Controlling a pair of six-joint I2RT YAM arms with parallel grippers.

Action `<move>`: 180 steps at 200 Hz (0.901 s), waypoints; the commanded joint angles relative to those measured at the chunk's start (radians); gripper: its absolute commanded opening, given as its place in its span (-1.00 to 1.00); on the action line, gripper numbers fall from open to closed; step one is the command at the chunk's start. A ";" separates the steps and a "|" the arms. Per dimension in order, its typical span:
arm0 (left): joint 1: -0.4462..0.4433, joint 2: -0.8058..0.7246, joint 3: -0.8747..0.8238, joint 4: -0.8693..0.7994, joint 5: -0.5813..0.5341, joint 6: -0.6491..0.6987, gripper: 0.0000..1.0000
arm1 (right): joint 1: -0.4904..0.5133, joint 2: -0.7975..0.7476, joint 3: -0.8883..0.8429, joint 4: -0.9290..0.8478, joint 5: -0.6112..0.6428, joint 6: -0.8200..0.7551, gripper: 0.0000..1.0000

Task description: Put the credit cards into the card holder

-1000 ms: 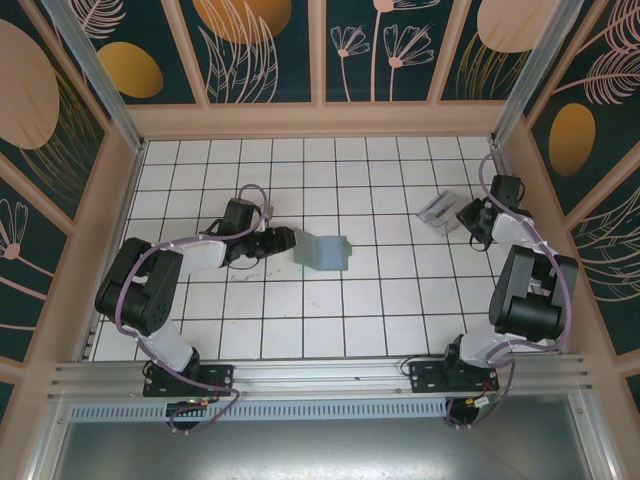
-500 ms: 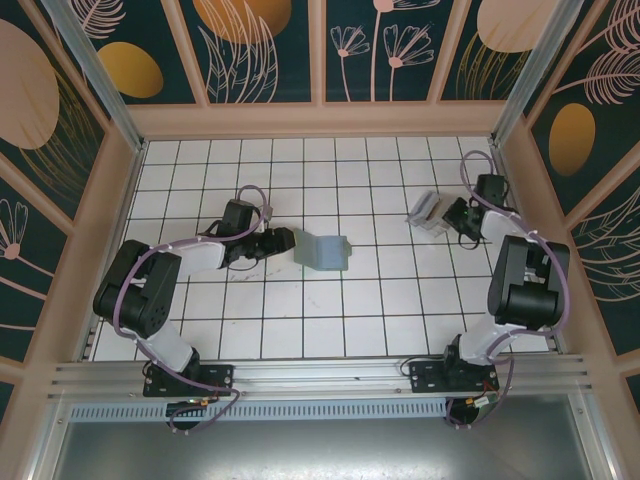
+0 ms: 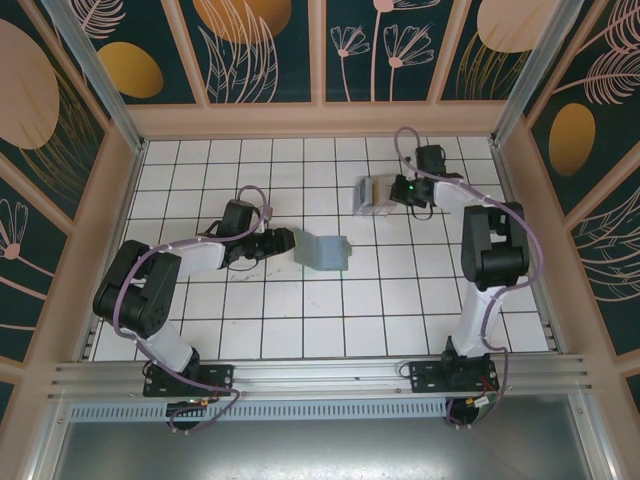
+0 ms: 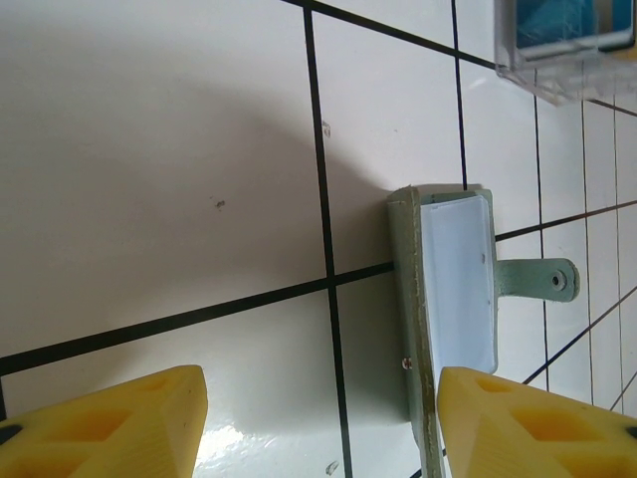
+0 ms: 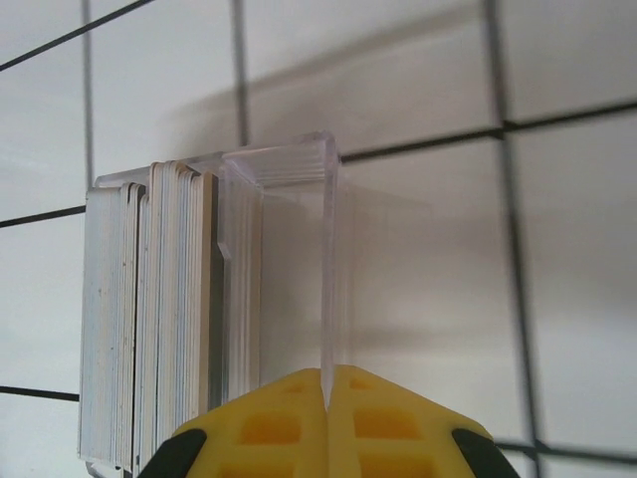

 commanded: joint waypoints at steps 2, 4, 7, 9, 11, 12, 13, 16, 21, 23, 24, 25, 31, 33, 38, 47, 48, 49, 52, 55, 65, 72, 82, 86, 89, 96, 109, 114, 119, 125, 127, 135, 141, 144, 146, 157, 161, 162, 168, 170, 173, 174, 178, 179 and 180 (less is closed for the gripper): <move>0.005 -0.017 -0.014 -0.023 0.004 0.021 0.27 | 0.070 0.065 0.080 -0.087 -0.025 -0.034 -1.00; 0.005 -0.018 -0.015 -0.022 0.003 0.019 0.27 | 0.074 0.068 0.085 -0.091 -0.024 -0.034 -0.99; 0.005 -0.018 -0.017 -0.021 0.003 0.018 0.27 | 0.079 0.073 0.092 -0.095 -0.024 -0.032 -0.98; 0.005 -0.019 -0.017 -0.020 0.003 0.018 0.27 | 0.082 0.075 0.096 -0.099 -0.024 -0.029 -0.98; 0.005 -0.020 -0.018 -0.020 0.003 0.018 0.27 | 0.085 0.075 0.098 -0.100 -0.025 -0.028 -0.97; 0.005 -0.020 -0.019 -0.020 0.002 0.018 0.27 | 0.087 0.076 0.098 -0.100 -0.025 -0.027 -0.97; 0.006 -0.020 -0.018 -0.019 0.001 0.018 0.27 | 0.088 0.075 0.098 -0.100 -0.025 -0.026 -0.97; 0.006 -0.020 -0.018 -0.020 0.001 0.018 0.26 | 0.095 0.074 0.098 -0.100 -0.027 -0.025 -0.95; 0.005 -0.020 -0.017 -0.021 0.001 0.019 0.27 | 0.102 0.069 0.096 -0.098 -0.028 -0.021 -0.92; 0.005 -0.019 -0.018 -0.023 0.000 0.019 0.26 | 0.104 0.067 0.093 -0.097 -0.028 -0.021 -0.89; 0.005 -0.020 -0.018 -0.023 0.000 0.019 0.26 | 0.105 0.065 0.093 -0.096 -0.027 -0.021 -0.88; 0.005 -0.020 -0.017 -0.024 0.000 0.020 0.26 | 0.106 0.064 0.092 -0.096 -0.027 -0.020 -0.87; 0.006 -0.019 -0.017 -0.028 0.000 0.023 0.27 | 0.110 0.056 0.087 -0.096 -0.027 -0.016 -0.75; 0.006 -0.020 -0.017 -0.029 0.000 0.023 0.26 | 0.111 0.053 0.085 -0.097 -0.027 -0.014 -0.72; 0.006 -0.020 -0.016 -0.031 0.000 0.022 0.26 | 0.111 0.043 0.081 -0.099 -0.024 -0.012 -0.58; 0.006 -0.023 -0.019 -0.031 -0.002 0.020 0.26 | 0.112 0.023 0.076 -0.103 -0.007 -0.007 -0.47; 0.006 -0.023 -0.019 -0.031 -0.002 0.020 0.26 | 0.112 0.021 0.076 -0.104 -0.004 -0.008 -0.46; 0.006 -0.023 -0.019 -0.030 -0.002 0.020 0.26 | 0.112 0.019 0.076 -0.105 -0.001 -0.009 -0.46; 0.004 -0.025 -0.020 -0.029 -0.002 0.019 0.26 | 0.112 0.013 0.074 -0.106 0.008 -0.010 -0.45; 0.005 -0.024 -0.020 -0.029 -0.003 0.019 0.26 | 0.111 0.003 0.074 -0.109 0.015 -0.012 -0.45; 0.006 -0.020 -0.016 -0.031 -0.004 0.024 0.26 | 0.108 -0.019 0.075 -0.120 0.044 -0.017 -0.43; 0.005 -0.017 -0.011 -0.035 -0.008 0.027 0.26 | 0.108 -0.037 0.077 -0.127 0.057 -0.023 -0.43; 0.006 -0.012 -0.008 -0.043 -0.009 0.027 0.26 | 0.109 -0.057 0.077 -0.131 0.058 -0.023 -0.41; 0.005 -0.012 -0.006 -0.044 -0.008 0.025 0.26 | 0.111 -0.065 0.078 -0.131 0.053 -0.021 -0.38; 0.005 -0.014 -0.007 -0.043 -0.007 0.024 0.26 | 0.112 -0.070 0.078 -0.131 0.047 -0.018 -0.37; 0.005 -0.017 -0.010 -0.038 -0.007 0.020 0.26 | 0.117 -0.078 0.081 -0.131 0.033 -0.016 -0.32; 0.006 -0.019 -0.010 -0.032 -0.009 0.021 0.26 | 0.131 -0.087 0.088 -0.130 0.030 -0.011 -0.26; 0.006 -0.016 -0.007 -0.036 -0.011 0.024 0.26 | 0.137 -0.086 0.092 -0.128 0.031 -0.011 -0.24; 0.006 -0.014 -0.003 -0.041 -0.012 0.027 0.26 | 0.143 -0.082 0.096 -0.124 0.031 -0.010 -0.23; 0.005 -0.011 0.001 -0.046 -0.012 0.027 0.26 | 0.147 -0.074 0.100 -0.119 0.026 -0.007 -0.20; 0.005 -0.010 0.002 -0.048 -0.011 0.027 0.26 | 0.149 -0.072 0.102 -0.116 0.024 -0.005 -0.19; 0.006 -0.009 0.003 -0.049 -0.010 0.026 0.26 | 0.152 -0.051 0.117 -0.114 0.004 0.003 -0.15; 0.006 -0.011 0.001 -0.044 -0.006 0.023 0.26 | 0.157 -0.035 0.132 -0.118 -0.014 0.004 -0.12; 0.006 -0.012 0.001 -0.042 -0.006 0.023 0.26 | 0.159 -0.026 0.138 -0.120 -0.019 0.004 -0.09; 0.006 -0.012 0.001 -0.041 -0.006 0.023 0.26 | 0.161 -0.020 0.142 -0.120 -0.021 0.003 -0.07; 0.005 -0.012 0.003 -0.044 -0.008 0.026 0.26 | 0.171 0.007 0.162 -0.124 -0.008 -0.003 0.02; 0.006 -0.012 0.006 -0.048 -0.010 0.030 0.26 | 0.176 0.020 0.170 -0.126 0.001 -0.008 0.03; 0.006 -0.012 0.006 -0.049 -0.010 0.030 0.26 | 0.177 0.023 0.172 -0.127 0.004 -0.009 0.03; 0.006 -0.012 0.010 -0.056 -0.013 0.034 0.25 | 0.183 0.037 0.183 -0.132 0.021 -0.010 0.04; 0.006 -0.012 0.010 -0.058 -0.013 0.033 0.26 | 0.184 0.043 0.187 -0.134 0.026 -0.009 0.04; 0.006 -0.015 0.009 -0.060 -0.012 0.033 0.25 | 0.185 0.050 0.194 -0.139 0.033 -0.008 0.04; 0.006 -0.015 0.008 -0.060 -0.012 0.033 0.25 | 0.186 0.053 0.196 -0.140 0.036 -0.007 0.04; 0.006 -0.019 0.006 -0.060 -0.013 0.032 0.25 | 0.188 0.061 0.205 -0.148 0.046 -0.010 0.04; 0.006 -0.019 0.005 -0.060 -0.013 0.031 0.25 | 0.189 0.064 0.208 -0.150 0.048 -0.010 0.05; 0.006 -0.021 0.004 -0.060 -0.014 0.031 0.25 | 0.190 0.066 0.210 -0.151 0.050 -0.011 0.04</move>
